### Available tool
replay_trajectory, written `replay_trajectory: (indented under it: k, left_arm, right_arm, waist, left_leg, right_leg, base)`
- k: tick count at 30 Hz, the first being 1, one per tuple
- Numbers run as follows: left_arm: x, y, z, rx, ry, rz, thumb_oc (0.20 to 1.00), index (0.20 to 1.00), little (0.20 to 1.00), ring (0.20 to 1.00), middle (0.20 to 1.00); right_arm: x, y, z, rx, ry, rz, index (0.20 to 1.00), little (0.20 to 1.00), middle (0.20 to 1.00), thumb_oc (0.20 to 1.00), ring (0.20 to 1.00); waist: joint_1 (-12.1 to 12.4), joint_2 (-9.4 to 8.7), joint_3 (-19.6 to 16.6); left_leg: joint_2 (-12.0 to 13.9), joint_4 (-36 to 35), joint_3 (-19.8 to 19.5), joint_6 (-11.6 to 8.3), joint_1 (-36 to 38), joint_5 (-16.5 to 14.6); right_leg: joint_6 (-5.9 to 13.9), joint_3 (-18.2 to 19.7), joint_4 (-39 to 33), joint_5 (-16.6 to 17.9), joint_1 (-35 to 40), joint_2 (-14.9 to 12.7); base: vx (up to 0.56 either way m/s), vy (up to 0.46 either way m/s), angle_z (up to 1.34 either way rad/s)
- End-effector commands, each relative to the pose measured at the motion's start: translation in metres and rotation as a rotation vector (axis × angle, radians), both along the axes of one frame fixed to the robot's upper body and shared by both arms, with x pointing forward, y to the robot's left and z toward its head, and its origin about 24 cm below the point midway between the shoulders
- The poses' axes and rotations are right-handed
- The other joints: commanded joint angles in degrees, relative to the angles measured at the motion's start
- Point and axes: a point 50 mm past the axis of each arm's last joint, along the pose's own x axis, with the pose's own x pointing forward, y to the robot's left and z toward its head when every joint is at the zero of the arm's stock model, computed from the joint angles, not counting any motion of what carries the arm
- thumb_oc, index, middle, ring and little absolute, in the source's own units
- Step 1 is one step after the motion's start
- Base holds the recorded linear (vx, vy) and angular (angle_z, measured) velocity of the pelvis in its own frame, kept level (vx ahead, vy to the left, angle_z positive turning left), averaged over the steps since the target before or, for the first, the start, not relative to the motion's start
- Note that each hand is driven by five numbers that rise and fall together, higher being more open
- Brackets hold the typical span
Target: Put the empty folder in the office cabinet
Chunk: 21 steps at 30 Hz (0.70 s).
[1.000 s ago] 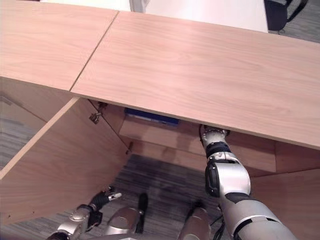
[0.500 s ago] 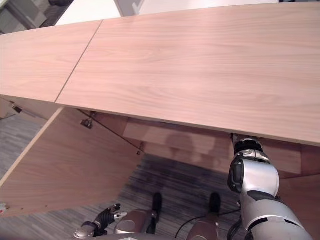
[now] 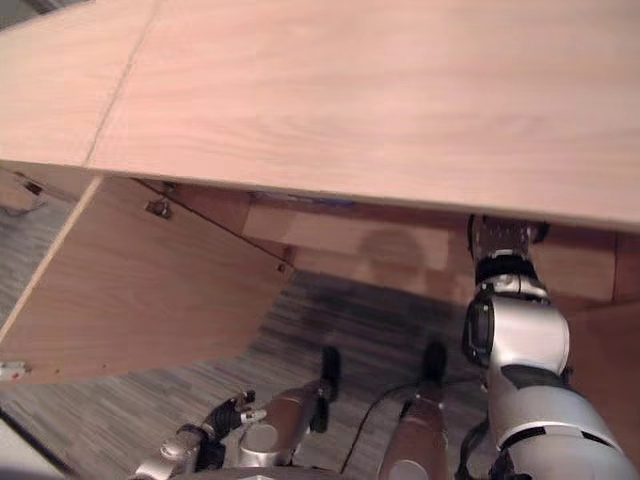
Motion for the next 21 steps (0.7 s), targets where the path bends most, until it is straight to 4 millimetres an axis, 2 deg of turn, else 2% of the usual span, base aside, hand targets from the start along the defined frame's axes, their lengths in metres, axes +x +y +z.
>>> replay_trajectory:
  k: [1,5,12,13,16,21]
  left_arm:
    - [-0.007,0.018,-0.001,0.08,0.009,-0.057,1.0,1.0,1.0,1.0,1.0]
    - [-0.002,0.022,0.004,0.095,-0.02,-0.084,1.0,1.0,1.0,1.0,1.0]
    - [-0.007,0.022,0.004,0.133,-0.026,-0.174,1.0,1.0,1.0,1.0,1.0]
    - [-0.005,0.024,0.005,0.138,-0.032,-0.167,1.0,1.0,1.0,1.0,1.0]
    - [0.0,0.026,0.008,0.14,-0.05,-0.153,1.0,1.0,1.0,1.0,1.0]
    - [0.011,0.031,0.012,0.151,-0.083,-0.094,1.0,1.0,1.0,1.0,1.0]
  right_arm:
    - [-0.009,-0.025,0.044,-0.12,-0.08,-0.087,0.2,0.2,0.2,0.2,0.2]
    - [-0.014,-0.035,0.055,-0.144,-0.082,-0.11,0.2,0.2,0.2,0.2,0.2]
    - [-0.018,-0.042,0.072,-0.139,-0.129,-0.133,0.2,0.2,0.2,0.2,0.2]
    - [-0.018,-0.043,0.079,-0.132,-0.144,-0.14,0.2,0.2,0.2,0.2,0.2]
    - [-0.02,-0.045,0.09,-0.136,-0.162,-0.156,0.2,0.2,0.2,0.2,0.2]
    - [-0.021,-0.044,0.101,-0.125,-0.159,-0.175,0.2,0.2,0.2,0.2,0.2]
  waist:
    - [1.77,0.36,-1.98]
    - [2.12,0.78,-0.32]
    - [2.81,1.73,1.37]
    - [2.9,2.12,1.89]
    - [3.11,2.41,2.45]
    - [3.14,1.67,3.55]
  left_leg:
    - [3.9,1.19,-4.05,-2.46,-5.42,1.81]
    - [3.28,2.02,-3.73,-2.13,-7.69,2.12]
    - [2.18,5.01,-3.5,-1.87,-12.16,1.48]
    - [1.57,5.94,-3.55,-1.84,-13.4,0.58]
    - [1.14,7.93,-3.87,-1.81,-15.89,0.45]
    - [0.84,13.02,-4.79,-1.88,-19.77,-1.93]
  right_leg:
    - [1.28,0.22,12.95,-13.45,1.34,0.29]
    - [1.47,1.16,15.29,-14.07,-1.65,-0.5]
    - [1.63,1.74,18.46,-15.08,-5.87,-1.71]
    - [1.72,2.08,20.35,-16.4,-7.34,-2.22]
    - [1.51,2.5,23.5,-17.25,-9.93,-2.71]
    - [0.95,2.64,29.29,-20.21,-13.19,-3.03]
  base:
    - [0.02,0.026,-0.06]
    - [0.01,0.014,-0.06]
    - [0.02,0.002,-0.04]
    - [0.05,0.0,0.0]
    - [0.02,-0.015,0.0]
    - [0.02,-0.051,0.22]
